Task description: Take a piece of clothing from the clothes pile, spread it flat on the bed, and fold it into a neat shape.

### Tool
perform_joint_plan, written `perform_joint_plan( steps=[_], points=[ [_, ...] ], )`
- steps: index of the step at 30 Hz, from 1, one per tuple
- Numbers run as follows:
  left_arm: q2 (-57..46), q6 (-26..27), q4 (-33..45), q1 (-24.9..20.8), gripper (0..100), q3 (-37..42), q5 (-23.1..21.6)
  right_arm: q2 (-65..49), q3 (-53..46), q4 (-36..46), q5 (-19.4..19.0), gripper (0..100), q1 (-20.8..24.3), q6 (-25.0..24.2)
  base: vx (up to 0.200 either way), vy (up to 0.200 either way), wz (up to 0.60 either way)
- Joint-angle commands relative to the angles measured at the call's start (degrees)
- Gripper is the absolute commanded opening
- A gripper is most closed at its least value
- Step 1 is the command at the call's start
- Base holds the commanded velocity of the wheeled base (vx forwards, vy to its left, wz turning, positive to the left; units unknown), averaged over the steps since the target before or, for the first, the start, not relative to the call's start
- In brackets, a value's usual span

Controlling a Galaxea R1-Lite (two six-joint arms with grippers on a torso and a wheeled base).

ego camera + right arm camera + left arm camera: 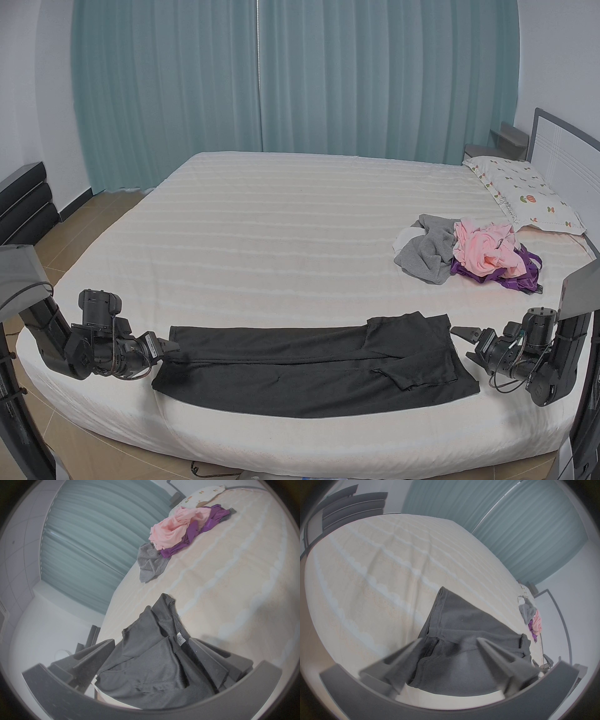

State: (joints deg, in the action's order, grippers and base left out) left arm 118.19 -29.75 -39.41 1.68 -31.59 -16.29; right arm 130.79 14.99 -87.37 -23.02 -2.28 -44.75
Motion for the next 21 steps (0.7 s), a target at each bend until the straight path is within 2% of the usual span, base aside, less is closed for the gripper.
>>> perform_joint_plan(
  steps=[1, 3, 8, 12, 16, 21],
  points=[
    [-2.96, -1.54, 0.04, 0.69, 100, 0.03, -0.41, -0.36, -2.95, -2.1, 0.34, 100, -0.18, -2.01, 0.0, 0.0, 0.0],
    [-6.3, -2.42, 0.39, 0.78, 100, 0.12, -0.41, -0.19, -3.66, -2.45, 0.16, 100, -0.18, -5.17, 0.0, 0.0, 0.0],
    [-10.35, -4.62, 0.65, 0.95, 100, -0.85, -0.41, 0.34, -3.57, -2.54, 0.25, 100, -0.18, -8.25, 0.0, 0.0, 0.0],
    [-9.99, -4.8, 1.97, 0.69, 100, -3.04, -0.32, 0.87, -3.92, -2.45, 0.25, 100, -0.18, -8.95, 0.0, 0.0, 0.0],
    [-7.27, -4.8, 6.63, 0.78, 100, -9.02, -0.59, 1.66, -3.83, -2.45, -0.19, 100, -0.97, -10.36, 0.0, 0.0, 0.0],
    [-3.14, -3.39, 7.24, 0.51, 100, -11.57, -0.41, 1.75, -3.57, -2.54, -0.28, 100, -1.15, -11.59, 0.0, 0.0, 0.0]
  ],
)
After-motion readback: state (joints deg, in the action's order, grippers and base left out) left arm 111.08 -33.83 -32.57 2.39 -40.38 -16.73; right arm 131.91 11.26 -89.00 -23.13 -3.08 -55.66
